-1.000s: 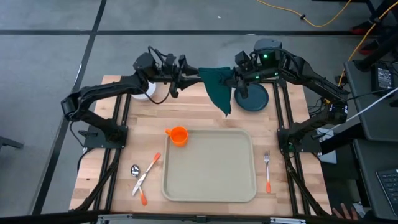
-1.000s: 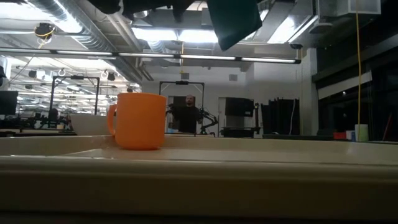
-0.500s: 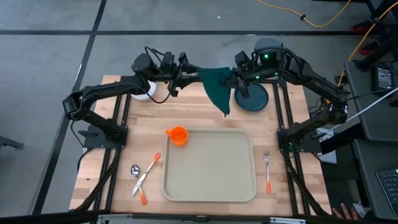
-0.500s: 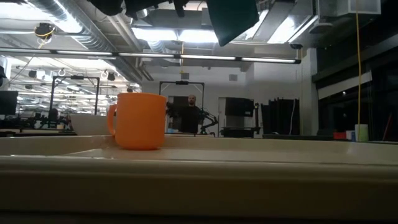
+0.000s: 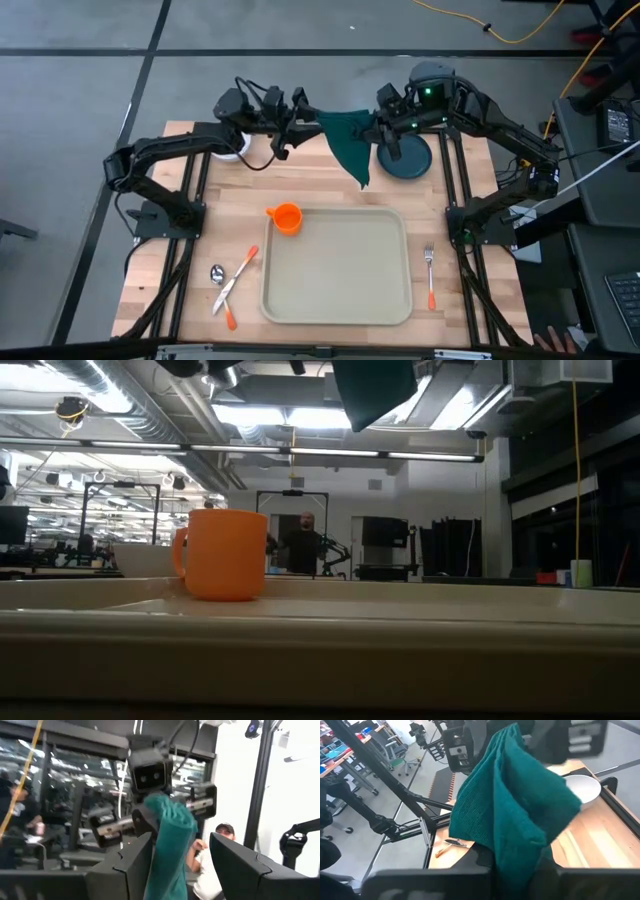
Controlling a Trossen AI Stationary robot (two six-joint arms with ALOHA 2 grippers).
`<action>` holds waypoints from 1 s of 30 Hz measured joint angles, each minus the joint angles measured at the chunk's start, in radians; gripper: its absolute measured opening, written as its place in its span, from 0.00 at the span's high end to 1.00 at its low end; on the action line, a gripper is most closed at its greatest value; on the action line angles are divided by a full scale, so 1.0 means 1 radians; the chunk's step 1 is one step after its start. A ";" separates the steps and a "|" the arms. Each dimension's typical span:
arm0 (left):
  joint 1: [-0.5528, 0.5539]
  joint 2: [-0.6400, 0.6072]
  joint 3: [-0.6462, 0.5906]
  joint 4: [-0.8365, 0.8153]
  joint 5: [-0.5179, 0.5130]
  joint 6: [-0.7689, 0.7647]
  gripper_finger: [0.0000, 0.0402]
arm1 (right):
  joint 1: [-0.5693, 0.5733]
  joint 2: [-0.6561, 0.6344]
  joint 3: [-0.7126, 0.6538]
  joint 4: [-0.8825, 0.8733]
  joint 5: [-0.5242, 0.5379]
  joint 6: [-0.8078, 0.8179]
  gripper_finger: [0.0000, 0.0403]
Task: Set up tray
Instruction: Put the green napkin on the serving tray to the right of the orange mug
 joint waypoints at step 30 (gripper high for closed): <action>-0.023 0.077 0.084 -0.013 0.084 0.063 0.77 | 0.026 0.001 0.000 0.010 0.001 0.003 0.97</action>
